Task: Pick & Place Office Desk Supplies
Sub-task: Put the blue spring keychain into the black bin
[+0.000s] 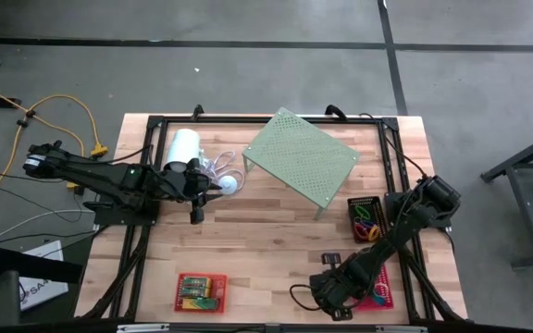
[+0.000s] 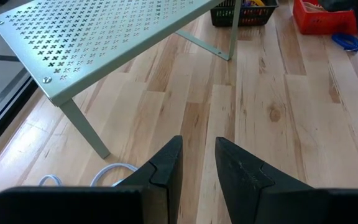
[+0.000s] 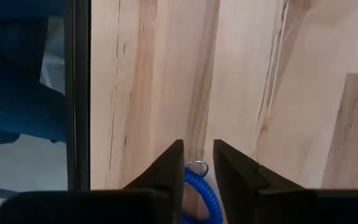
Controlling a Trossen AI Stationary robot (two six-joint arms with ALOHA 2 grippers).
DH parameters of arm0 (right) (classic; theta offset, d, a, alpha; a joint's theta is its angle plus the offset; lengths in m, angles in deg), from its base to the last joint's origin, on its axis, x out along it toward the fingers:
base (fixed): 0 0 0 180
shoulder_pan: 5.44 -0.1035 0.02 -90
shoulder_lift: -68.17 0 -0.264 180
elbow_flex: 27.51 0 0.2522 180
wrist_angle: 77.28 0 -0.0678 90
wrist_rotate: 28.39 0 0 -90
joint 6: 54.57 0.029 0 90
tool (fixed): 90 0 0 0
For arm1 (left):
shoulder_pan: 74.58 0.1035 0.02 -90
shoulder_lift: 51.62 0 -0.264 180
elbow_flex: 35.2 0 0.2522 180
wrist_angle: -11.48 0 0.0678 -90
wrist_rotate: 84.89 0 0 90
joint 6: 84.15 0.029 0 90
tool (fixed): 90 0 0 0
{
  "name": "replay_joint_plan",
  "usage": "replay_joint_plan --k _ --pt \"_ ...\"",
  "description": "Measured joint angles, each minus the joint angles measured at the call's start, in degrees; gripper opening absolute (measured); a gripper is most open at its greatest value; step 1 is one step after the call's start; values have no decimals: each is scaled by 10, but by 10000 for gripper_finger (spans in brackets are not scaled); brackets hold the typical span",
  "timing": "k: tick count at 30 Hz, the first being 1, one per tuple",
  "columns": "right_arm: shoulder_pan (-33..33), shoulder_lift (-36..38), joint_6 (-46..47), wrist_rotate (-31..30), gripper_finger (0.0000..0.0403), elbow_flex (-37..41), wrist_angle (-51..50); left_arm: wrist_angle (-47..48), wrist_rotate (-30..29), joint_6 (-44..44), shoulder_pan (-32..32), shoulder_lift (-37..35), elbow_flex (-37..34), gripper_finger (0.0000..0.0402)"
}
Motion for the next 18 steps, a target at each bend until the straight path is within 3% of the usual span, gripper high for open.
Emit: replay_joint_plan --k 8,18 --pt "-3 0 -37 -4 135 0 -15 -1 0 0 0 0 0 89" --pt "-19 0 -76 -19 126 16 -19 -5 0 0 0 0 0 89"
